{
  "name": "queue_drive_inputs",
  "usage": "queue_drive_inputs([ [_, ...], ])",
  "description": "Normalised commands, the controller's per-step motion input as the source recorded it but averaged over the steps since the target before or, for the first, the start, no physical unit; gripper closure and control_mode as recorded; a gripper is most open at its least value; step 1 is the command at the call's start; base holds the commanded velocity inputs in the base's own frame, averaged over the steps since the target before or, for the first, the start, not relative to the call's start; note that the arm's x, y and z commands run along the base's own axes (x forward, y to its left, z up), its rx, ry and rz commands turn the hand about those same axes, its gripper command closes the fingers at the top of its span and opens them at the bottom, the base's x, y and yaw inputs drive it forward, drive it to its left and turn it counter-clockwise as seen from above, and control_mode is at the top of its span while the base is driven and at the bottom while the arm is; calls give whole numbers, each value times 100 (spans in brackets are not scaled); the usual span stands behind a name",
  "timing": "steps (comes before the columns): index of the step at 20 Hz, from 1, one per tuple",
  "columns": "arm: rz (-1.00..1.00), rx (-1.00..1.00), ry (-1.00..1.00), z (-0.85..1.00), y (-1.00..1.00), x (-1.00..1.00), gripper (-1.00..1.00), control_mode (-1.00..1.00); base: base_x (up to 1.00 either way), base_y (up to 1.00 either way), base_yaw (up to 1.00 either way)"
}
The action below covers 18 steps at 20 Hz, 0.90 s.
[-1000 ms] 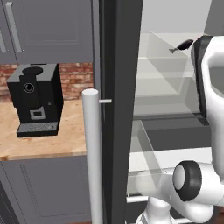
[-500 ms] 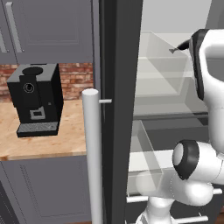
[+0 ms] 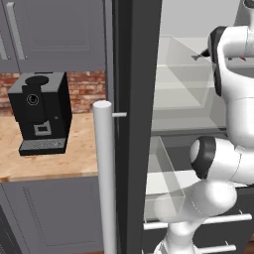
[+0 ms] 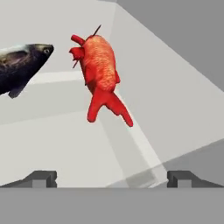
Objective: Gather the carrot and eggplant from the fridge and place them on a tray on the dining counter. Then gather the fishs from the fridge and place them on the other tray.
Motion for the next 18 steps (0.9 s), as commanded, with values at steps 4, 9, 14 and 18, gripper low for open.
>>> queue_drive_inputs([
  [4,0,0,3,-1,-33,35,-100,-100,0,0,0],
  [9,0,0,2,-9,-15,45,-100,-100,0,0,0],
  [14,5,0,0,-5,-13,45,-100,-100,0,0,0],
  [18,7,0,-1,-8,-19,37,-100,-100,0,0,0],
])
